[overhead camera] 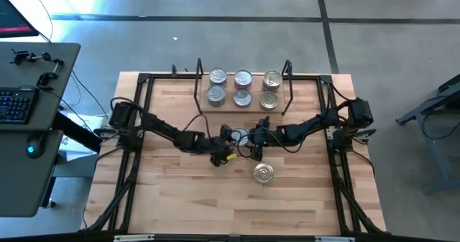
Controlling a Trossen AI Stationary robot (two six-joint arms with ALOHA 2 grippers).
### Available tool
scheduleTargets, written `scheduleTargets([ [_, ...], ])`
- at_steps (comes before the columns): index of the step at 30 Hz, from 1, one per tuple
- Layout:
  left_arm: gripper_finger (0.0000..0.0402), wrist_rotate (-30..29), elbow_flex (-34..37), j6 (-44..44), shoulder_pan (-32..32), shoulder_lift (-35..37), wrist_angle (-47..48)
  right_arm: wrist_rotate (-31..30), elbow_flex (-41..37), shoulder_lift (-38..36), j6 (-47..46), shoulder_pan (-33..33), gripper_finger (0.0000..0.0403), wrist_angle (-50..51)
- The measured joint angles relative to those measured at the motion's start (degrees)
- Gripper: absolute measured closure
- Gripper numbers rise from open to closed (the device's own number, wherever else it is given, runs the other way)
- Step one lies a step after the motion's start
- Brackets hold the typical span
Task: Stack canned seafood by type on shelf
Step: Stack the red tuna can on top of the other red tuna can on the shelf
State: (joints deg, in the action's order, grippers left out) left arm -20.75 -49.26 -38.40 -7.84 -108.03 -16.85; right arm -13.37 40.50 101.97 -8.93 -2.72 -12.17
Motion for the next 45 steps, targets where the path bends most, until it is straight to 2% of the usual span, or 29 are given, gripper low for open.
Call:
scheduleTargets([
  [2,0.0178,-0.1,-0.1,-1.6,0.6,-1.6,-4.1,0.0,0.0,0.0,0.0,0.0,0.0111,-0.1],
  [6,0.0180,0.1,-0.3,-4.9,2.1,-4.0,-6.4,0.0,0.0,0.0,0.3,-0.3,0.0111,-0.4],
  [10,0.0207,1.9,-0.4,-5.5,3.3,-5.6,-7.3,1.0,-0.1,0.1,1.2,-0.2,0.0111,-1.4],
  [14,0.0272,2.8,-0.3,-5.4,3.9,-6.1,-7.3,1.0,-0.2,0.1,1.5,-0.2,0.0111,-1.9],
  [18,0.0365,2.1,-0.2,-5.5,3.4,-5.6,-7.4,0.9,-0.2,-0.1,1.2,-0.2,0.0111,-1.8],
  [20,0.0389,2.3,-0.2,-5.4,3.1,-5.1,-6.6,1.0,-0.2,-0.7,1.2,-0.2,0.0111,-1.1],
  [25,0.0391,-1.3,-0.2,-4.2,1.4,-3.3,-4.3,1.3,-0.2,-4.0,-1.2,-1.0,0.0111,3.1],
  [28,0.0400,-2.5,-0.1,-3.0,0.3,-1.6,-2.3,-0.9,-0.2,-6.0,-2.1,-3.1,0.0111,4.7],
  [35,0.0401,-4.0,0.1,-0.6,-1.0,1.0,0.6,-9.6,-0.1,-7.9,-6.4,-11.5,0.0111,4.8],
  [45,0.0401,-7.2,-4.3,-0.9,-2.9,1.0,4.2,-22.8,-0.1,-8.1,-19.3,-23.6,0.0111,7.0],
])
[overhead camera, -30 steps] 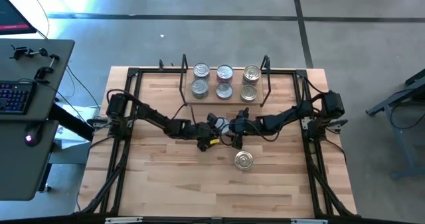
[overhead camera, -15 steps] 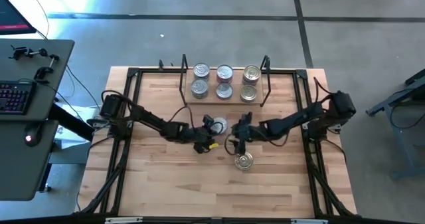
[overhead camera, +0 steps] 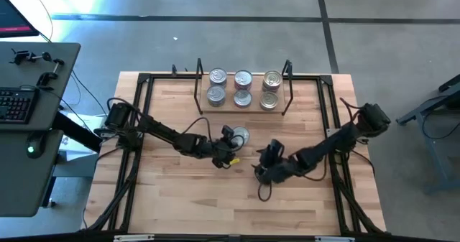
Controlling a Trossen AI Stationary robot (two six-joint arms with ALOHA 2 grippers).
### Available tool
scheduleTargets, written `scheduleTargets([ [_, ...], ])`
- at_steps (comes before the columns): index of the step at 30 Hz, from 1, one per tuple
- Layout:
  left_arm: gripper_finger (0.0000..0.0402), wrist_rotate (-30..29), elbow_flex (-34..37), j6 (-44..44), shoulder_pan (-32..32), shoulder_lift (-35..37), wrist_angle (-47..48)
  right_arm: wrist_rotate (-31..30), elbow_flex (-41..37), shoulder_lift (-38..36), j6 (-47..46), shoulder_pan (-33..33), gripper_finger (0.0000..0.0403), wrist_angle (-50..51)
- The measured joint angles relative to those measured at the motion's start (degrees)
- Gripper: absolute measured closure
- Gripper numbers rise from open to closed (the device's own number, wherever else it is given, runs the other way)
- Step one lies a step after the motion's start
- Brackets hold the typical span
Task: Stack canned seafood by type on shelf
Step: Stack the red tuna can on top of the other red tuna can on the shelf
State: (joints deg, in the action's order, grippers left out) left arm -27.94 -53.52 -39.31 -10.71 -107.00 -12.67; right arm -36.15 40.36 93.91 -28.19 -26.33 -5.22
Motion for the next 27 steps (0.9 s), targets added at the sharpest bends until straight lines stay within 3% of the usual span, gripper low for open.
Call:
scheduleTargets([
  [9,0.0401,-6.6,-8.5,0.1,0.3,0.1,10.3,-10.1,0.0,0.0,-11.9,-8.2,0.0111,4.0],
  [19,0.0401,-7.4,-19.4,-2.9,8.8,0.2,18.6,-14.9,0.0,0.0,-12.5,-10.5,0.0111,4.2],
  [27,0.0401,1.4,-23.1,-2.0,17.2,0.2,24.2,-14.9,0.0,0.0,-12.4,-10.5,0.0111,4.4],
])
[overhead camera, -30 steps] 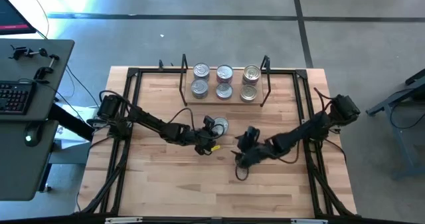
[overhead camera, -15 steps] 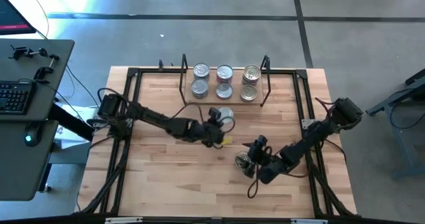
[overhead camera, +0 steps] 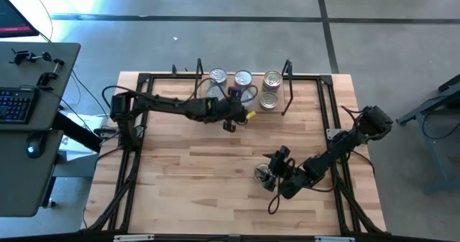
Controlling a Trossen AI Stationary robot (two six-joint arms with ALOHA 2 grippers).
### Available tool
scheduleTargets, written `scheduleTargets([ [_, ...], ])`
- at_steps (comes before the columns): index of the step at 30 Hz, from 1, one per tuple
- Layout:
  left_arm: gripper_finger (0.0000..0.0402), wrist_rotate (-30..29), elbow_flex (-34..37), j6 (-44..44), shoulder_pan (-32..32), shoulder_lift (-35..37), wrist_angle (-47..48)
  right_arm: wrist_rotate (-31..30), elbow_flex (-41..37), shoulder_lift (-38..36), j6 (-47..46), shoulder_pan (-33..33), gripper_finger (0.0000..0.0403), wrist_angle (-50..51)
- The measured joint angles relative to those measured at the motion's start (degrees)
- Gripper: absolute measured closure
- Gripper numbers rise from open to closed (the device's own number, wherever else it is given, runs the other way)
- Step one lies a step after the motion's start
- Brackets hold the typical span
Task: Stack canned seafood by type on shelf
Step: Stack the red tuna can on top of the other red tuna can on the shelf, then stack the blue-pink tuna can on top of the blue tuna can on the shelf
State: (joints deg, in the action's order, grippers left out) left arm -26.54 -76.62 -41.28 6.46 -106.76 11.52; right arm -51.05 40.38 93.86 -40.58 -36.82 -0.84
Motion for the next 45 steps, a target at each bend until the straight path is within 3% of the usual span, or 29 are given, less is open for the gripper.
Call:
scheduleTargets([
  [11,0.0401,10.4,0.0,0.7,5.5,-0.3,-1.5,0.0,0.0,0.0,0.0,0.0,0.0111,0.0],
  [19,0.0401,10.6,0.0,0.6,6.7,-2.3,-2.9,0.0,0.0,0.0,-0.6,0.0,0.0111,0.0],
  [24,0.0390,8.1,0.0,2.1,6.7,-2.5,-3.3,0.0,0.0,0.0,-1.1,0.0,0.0111,0.5],
  [35,0.0315,1.5,0.0,3.2,5.4,-2.0,-3.7,-1.0,0.0,0.0,-1.4,0.0,0.0111,0.6],
  [41,0.0311,-3.2,0.0,3.6,-0.1,2.4,-0.2,-4.5,0.1,-2.4,-1.4,-0.5,0.0111,2.3],
  [45,0.0322,-1.7,0.0,8.2,-4.2,5.3,5.1,-0.6,0.1,-6.6,-0.9,-0.5,0.0111,5.2],
])
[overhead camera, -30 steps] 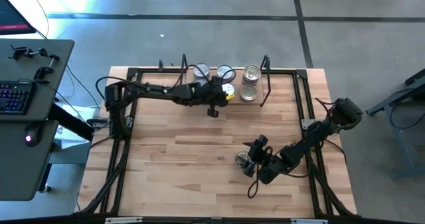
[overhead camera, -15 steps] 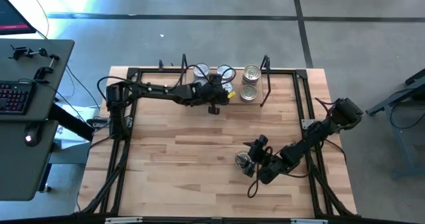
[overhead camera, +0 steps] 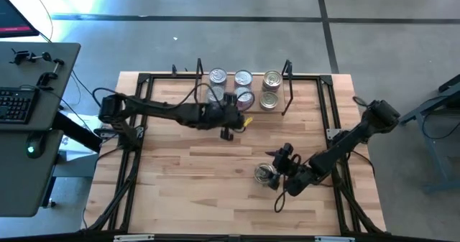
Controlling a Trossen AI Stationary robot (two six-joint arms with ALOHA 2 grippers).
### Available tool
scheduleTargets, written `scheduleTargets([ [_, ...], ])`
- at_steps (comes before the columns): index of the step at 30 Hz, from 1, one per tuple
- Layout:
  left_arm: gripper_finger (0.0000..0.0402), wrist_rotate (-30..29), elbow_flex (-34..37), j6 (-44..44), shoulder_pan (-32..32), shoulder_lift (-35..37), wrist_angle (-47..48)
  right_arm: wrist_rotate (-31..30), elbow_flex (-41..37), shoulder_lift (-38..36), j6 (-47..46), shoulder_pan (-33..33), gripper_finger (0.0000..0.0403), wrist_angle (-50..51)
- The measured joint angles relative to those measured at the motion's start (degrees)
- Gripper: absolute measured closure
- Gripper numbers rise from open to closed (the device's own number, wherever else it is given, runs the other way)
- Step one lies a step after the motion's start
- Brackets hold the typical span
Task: Stack canned seafood by type on shelf
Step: Stack the blue-pink tuna can on top of the blue tuna can on the shelf
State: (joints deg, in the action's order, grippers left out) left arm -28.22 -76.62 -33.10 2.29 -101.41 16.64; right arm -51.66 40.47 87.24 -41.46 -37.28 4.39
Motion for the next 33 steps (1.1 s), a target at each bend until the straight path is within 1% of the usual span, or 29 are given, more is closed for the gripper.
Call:
scheduleTargets([
  [2,0.0331,5.4,0.1,2.6,-1.5,0.9,2.2,4.4,0.0,-2.0,1.4,-0.1,0.0111,-0.1],
  [5,0.0346,17.9,3.4,4.0,-3.5,1.4,-1.0,13.9,0.0,-3.5,2.3,-1.1,0.0112,-0.5],
  [7,0.0356,25.4,6.6,4.2,-5.0,1.0,-6.3,19.6,0.0,-3.6,-1.5,-2.2,0.0112,0.5],
  [9,0.0365,29.4,9.3,4.9,-6.4,-0.3,-12.6,22.9,0.1,-3.6,-9.1,-4.0,0.0112,4.4],
  [12,0.0374,30.1,12.3,4.8,-8.0,-2.7,-17.8,24.5,0.1,-2.7,-22.4,-6.9,0.0112,10.5],
  [14,0.0377,30.0,12.8,4.7,-8.5,-4.8,-20.1,25.5,0.0,-1.6,-28.6,-8.2,0.0112,12.8],
  [15,0.0378,30.0,13.0,5.3,-8.7,-5.7,-20.3,26.1,0.0,-0.8,-30.3,-8.4,0.0112,12.6],
  [17,0.0380,30.2,12.8,6.8,-8.9,-8.4,-22.9,27.1,0.0,1.0,-30.6,-7.9,0.0112,10.9],
  [20,0.0381,30.7,13.0,8.4,-8.8,-13.2,-26.1,28.4,0.0,4.0,-26.3,-5.6,0.0112,5.5],
  [22,0.0381,30.8,13.0,8.3,-8.7,-16.2,-30.1,27.9,0.0,5.5,-23.0,-3.7,0.0112,5.1],
  [25,0.0382,33.4,12.9,4.0,-9.3,-18.5,-34.3,26.6,0.0,6.2,-20.1,-0.3,0.0112,8.1],
  [27,0.0386,33.9,12.9,1.8,-10.4,-18.2,-34.4,23.0,0.0,5.9,-19.9,2.0,0.0112,10.7],
  [29,0.0392,33.0,12.9,0.7,-11.7,-16.5,-33.3,19.0,0.0,5.0,-21.2,4.2,0.0112,14.6],
  [31,0.0399,29.9,12.9,-0.5,-12.9,-13.5,-30.2,17.2,0.0,3.7,-22.6,6.0,0.0112,17.8],
  [33,0.0400,25.2,12.8,-1.0,-13.9,-10.7,-27.4,17.1,0.0,2.4,-24.8,7.3,0.0112,22.7],
])
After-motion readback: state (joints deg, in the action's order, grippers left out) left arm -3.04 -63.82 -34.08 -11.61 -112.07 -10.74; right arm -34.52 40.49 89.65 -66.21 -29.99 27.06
